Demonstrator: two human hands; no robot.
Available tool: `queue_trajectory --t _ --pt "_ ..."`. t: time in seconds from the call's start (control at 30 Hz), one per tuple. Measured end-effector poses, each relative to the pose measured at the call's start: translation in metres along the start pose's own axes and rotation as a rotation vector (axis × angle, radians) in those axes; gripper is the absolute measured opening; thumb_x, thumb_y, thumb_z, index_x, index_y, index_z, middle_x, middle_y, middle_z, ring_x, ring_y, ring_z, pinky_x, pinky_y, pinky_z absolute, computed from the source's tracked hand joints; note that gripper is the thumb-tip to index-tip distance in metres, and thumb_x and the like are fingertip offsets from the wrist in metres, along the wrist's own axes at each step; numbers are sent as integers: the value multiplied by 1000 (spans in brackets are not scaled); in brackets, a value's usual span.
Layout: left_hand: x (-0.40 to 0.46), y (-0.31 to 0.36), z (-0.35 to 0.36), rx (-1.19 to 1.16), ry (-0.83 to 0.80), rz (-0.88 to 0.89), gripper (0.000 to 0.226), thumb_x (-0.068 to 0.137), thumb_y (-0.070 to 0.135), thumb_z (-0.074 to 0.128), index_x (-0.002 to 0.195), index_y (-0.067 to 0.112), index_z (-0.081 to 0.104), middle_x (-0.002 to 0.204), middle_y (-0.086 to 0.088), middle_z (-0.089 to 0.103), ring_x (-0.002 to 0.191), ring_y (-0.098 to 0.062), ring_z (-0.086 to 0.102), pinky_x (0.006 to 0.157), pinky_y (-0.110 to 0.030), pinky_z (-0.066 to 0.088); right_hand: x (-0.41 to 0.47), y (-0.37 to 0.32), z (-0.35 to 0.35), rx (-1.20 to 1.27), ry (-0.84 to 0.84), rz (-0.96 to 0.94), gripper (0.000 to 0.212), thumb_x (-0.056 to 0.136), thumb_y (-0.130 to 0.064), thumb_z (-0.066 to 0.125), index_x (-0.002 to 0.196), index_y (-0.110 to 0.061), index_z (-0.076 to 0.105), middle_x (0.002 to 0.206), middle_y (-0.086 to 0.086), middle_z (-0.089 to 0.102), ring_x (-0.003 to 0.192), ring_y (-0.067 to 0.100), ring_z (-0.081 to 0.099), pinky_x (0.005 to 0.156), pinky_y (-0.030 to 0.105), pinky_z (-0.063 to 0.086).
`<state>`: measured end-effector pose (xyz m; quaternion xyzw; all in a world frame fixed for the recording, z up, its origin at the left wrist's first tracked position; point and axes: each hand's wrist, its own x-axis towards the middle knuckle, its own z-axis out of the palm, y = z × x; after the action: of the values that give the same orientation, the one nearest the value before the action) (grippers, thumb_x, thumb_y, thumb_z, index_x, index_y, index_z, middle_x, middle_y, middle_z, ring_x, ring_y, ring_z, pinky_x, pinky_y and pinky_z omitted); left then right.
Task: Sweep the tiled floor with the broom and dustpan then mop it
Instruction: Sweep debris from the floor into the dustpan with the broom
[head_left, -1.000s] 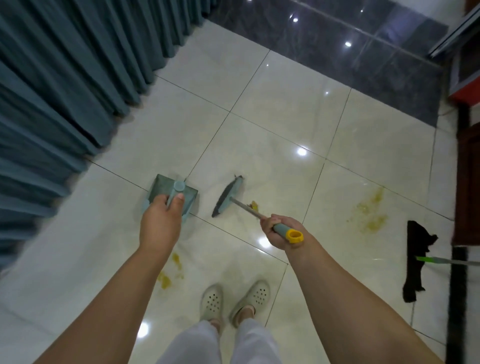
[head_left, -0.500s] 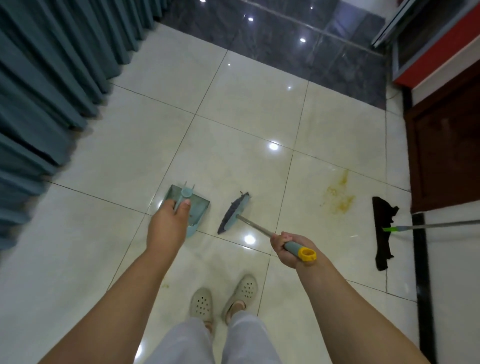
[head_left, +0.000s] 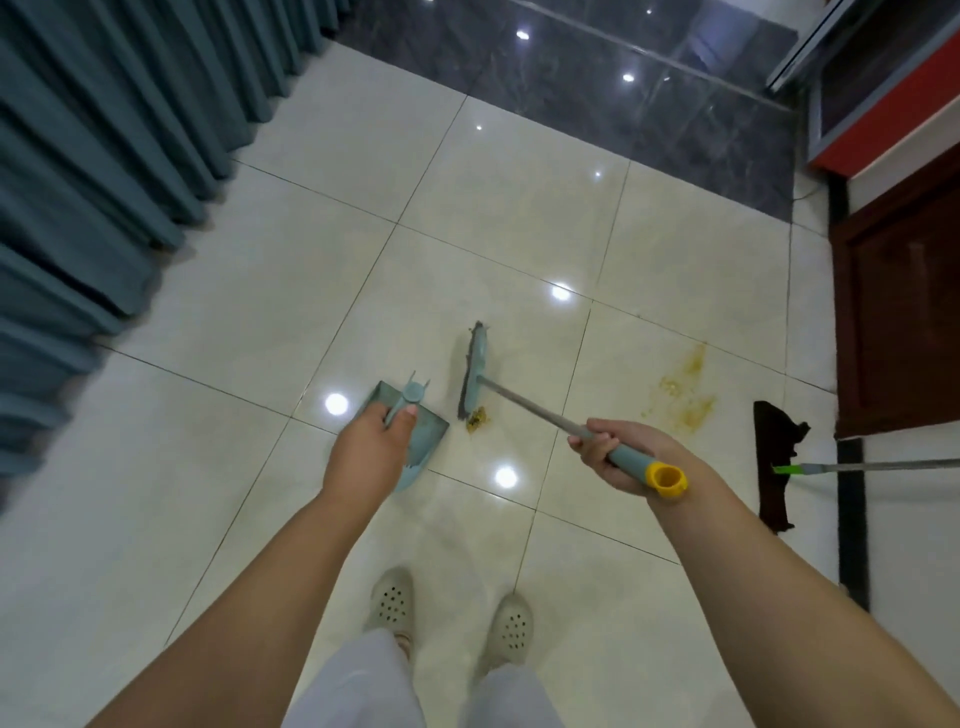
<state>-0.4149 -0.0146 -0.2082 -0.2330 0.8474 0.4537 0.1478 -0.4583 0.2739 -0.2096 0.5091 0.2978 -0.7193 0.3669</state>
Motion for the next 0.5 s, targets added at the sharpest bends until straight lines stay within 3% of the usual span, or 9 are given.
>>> queue_trajectory --t 0.13,0.23,0.3,0.4,0.5 --pt "-12 8 16 -127 -48 -69 31 94 41 48 71 21 49 65 0 52 52 -13 44 47 -25 33 13 -31 7 -481 164 -15 24 102 -18 39 91 1 48 37 5 45 22 8 37 26 12 35" --pt "-23 13 32 -175 -74 -99 30 94 42 48 75 19 52 63 1 50 49 -11 41 45 -24 32 30 -40 0 -740 293 -110 14 100 -13 42 103 1 43 59 14 56 22 9 37 27 11 34" --pt "-29 15 44 -178 -65 -112 31 93 43 48 78 16 54 62 1 49 48 -12 40 45 -25 31 42 -44 -7 -860 357 -166 16 100 -12 45 107 2 42 72 16 55 32 11 40 28 12 35" --pt "-38 14 62 -189 -28 -143 36 94 44 48 83 11 56 59 1 49 44 -11 41 43 -23 31 55 -53 -15 -941 400 -178 18 99 -11 47 110 3 43 74 18 52 46 13 39 28 10 35" --pt "-47 12 79 -212 -7 -160 37 94 43 47 84 8 57 55 4 49 38 -5 41 42 -23 32 66 -63 -25 -972 418 -208 29 99 -9 47 124 4 45 74 18 51 49 14 39 28 10 35"
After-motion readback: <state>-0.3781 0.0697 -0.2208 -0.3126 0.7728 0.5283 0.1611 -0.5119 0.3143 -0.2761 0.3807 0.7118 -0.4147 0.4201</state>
